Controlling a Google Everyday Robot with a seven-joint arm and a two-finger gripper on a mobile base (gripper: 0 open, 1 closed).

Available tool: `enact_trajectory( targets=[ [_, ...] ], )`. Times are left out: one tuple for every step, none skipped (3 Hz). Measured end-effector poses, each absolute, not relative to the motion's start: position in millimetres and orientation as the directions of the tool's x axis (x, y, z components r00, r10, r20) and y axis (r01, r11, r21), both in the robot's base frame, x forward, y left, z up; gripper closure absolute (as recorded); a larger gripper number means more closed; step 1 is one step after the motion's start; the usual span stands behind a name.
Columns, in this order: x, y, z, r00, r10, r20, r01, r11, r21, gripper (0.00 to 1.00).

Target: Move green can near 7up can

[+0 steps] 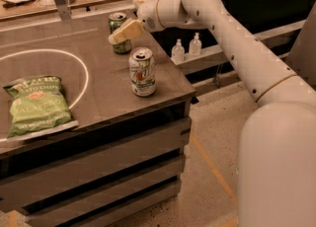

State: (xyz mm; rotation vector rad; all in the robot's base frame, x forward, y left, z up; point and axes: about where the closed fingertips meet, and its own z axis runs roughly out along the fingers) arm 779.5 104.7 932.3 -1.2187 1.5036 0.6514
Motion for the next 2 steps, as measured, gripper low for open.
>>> enact_trajectory(
  targets=[
    [790.2,110.3,932.0,0.065,-0.323,-0.944,-0.921,0.345,-0.182,0.02],
    [794.5,114.7,930.6,0.063,-0.312,-0.948,-0.922,0.346,-0.175,0.2]
  ],
)
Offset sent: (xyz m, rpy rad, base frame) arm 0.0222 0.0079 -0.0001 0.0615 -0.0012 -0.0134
